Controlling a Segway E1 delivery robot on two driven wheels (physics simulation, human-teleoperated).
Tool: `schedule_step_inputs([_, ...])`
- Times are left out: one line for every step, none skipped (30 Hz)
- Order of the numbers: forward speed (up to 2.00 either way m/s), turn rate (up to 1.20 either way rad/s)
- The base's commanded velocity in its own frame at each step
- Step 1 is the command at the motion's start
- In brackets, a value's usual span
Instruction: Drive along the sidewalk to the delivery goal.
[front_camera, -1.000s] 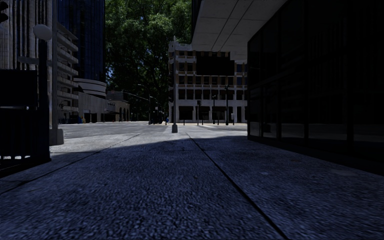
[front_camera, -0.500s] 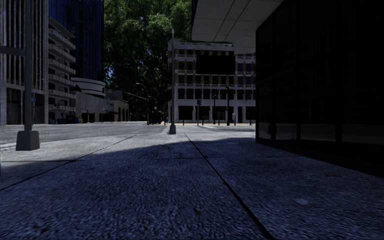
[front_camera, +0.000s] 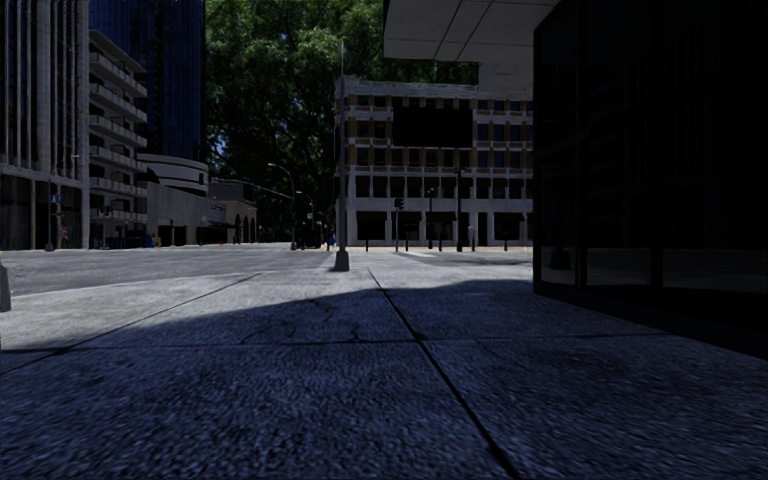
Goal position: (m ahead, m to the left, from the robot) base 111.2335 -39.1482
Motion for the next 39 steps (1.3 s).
schedule_step_inputs([1.95, 0.0])
schedule_step_inputs([1.95, 0.0])
schedule_step_inputs([1.95, 0.0])
schedule_step_inputs([1.95, 0.0])
schedule_step_inputs([1.95, 0.0])
schedule_step_inputs([1.95, 0.0])
schedule_step_inputs([1.95, 0.0])
schedule_step_inputs([1.95, 0.0])
schedule_step_inputs([1.95, 0.0])
schedule_step_inputs([1.95, 0.0])
schedule_step_inputs([1.95, 0.0])
schedule_step_inputs([1.95, 0.0])
schedule_step_inputs([1.95, 0.0])
schedule_step_inputs([1.95, 0.0])
schedule_step_inputs([1.95, 0.0])
schedule_step_inputs([1.95, 0.0])
schedule_step_inputs([1.95, 0.0])
schedule_step_inputs([1.95, 0.0])
schedule_step_inputs([1.95, 0.0])
schedule_step_inputs([1.95, 0.0])
schedule_step_inputs([1.95, 0.0])
schedule_step_inputs([1.95, 0.0])
schedule_step_inputs([1.95, 0.0])
schedule_step_inputs([1.95, 0.0])
schedule_step_inputs([1.95, 0.0])
schedule_step_inputs([1.95, 0.0])
schedule_step_inputs([1.95, 0.0])
schedule_step_inputs([1.95, 0.0])
schedule_step_inputs([1.95, 0.0])
schedule_step_inputs([1.95, 0.0])
schedule_step_inputs([1.95, 0.0])
schedule_step_inputs([1.95, 0.0])
schedule_step_inputs([1.95, 0.0])
schedule_step_inputs([1.95, 0.0])
schedule_step_inputs([1.95, 0.0])
schedule_step_inputs([1.95, 0.0])
schedule_step_inputs([1.95, 0.0])
schedule_step_inputs([1.95, 0.0])
schedule_step_inputs([1.95, 0.0])
